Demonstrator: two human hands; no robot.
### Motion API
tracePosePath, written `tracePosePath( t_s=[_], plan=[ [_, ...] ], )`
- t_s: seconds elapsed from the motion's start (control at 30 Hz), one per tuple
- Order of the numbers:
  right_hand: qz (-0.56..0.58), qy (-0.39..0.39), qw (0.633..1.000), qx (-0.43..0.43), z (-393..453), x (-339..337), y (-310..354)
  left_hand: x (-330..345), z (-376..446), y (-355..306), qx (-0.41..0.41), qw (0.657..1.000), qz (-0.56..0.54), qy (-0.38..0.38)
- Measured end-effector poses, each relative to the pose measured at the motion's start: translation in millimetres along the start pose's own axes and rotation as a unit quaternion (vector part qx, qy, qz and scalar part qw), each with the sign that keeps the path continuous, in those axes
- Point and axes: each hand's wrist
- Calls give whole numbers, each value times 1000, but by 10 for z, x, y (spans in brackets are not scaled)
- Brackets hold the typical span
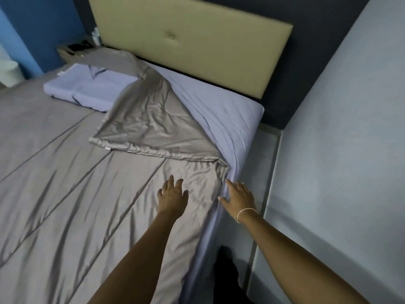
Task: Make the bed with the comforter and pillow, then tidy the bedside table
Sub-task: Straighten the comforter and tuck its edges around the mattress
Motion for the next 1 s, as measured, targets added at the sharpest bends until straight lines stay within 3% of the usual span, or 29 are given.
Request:
tracePosePath(
  t_s=[0.43, 0.7, 0.87, 1.0],
  plan=[
    [-56, 88, 986, -133, 2433, -681, -343, -27, 1550, -621, -186, 982, -31, -17],
    [-29, 86, 981, -172, 3258, -817, -133, -15, 2166, -550, -221, 975, -4, -21],
    [-84, 144, 966, -199, 4010, -915, -227, 175, 2794, -789, -263, 964, -42, -13],
    [-97, 185, 949, -234, 4871, -968, -169, 320, 3352, -949, -341, 936, -80, -27]
  ],
)
Point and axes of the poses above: each hand's wrist, its own z-axis towards the middle knuckle, its own x-axis out of the palm, y = z × x, and after that the axes turned 5 degrees about z, right-handed
